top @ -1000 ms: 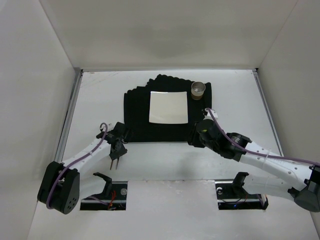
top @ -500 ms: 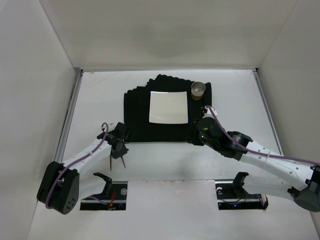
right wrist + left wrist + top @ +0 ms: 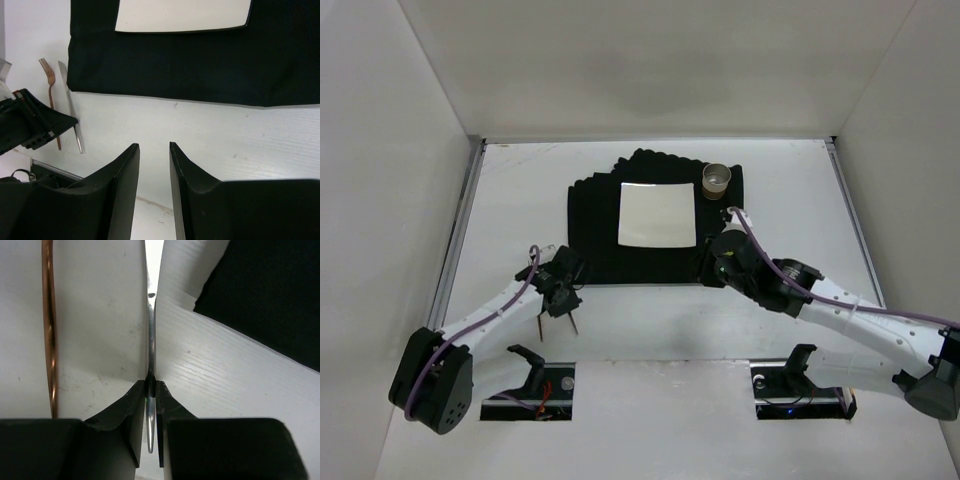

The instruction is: Set the dinner table for one person

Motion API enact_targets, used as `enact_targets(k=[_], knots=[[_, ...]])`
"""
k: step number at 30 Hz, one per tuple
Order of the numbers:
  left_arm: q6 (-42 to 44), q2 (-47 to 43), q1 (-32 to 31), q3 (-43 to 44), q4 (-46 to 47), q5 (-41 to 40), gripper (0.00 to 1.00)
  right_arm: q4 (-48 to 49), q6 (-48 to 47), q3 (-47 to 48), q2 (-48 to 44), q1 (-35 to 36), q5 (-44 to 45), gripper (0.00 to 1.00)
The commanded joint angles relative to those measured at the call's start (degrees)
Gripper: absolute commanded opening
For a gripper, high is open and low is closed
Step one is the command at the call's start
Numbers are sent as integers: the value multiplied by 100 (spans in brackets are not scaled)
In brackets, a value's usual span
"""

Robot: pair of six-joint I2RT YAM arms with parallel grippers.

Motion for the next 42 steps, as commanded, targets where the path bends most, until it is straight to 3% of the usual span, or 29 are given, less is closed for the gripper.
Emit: enact_targets(k=[1, 11, 16, 25, 32, 42], knots=[[125, -281, -75, 394, -384, -15, 1, 235, -4, 246, 103, -37, -22, 36], [160, -764, -260, 1291, -1623, -306, 0, 235, -118, 326, 33, -352, -180, 36], [63, -617, -707, 2046, -1818, -279, 0, 148, -206, 334, -230, -853, -356, 36], [-86, 1587, -1929, 4137, -378, 177, 0, -836, -644, 1142, -416, -2250, -391, 40], [-112, 3513, -2263, 5807, 361, 652, 0, -1478, -689, 1293, -696, -3121, -435, 42], [-306, 5861, -2457, 7654, 1038, 1004, 0, -1856, -689, 739, -1276, -3508, -619, 46]])
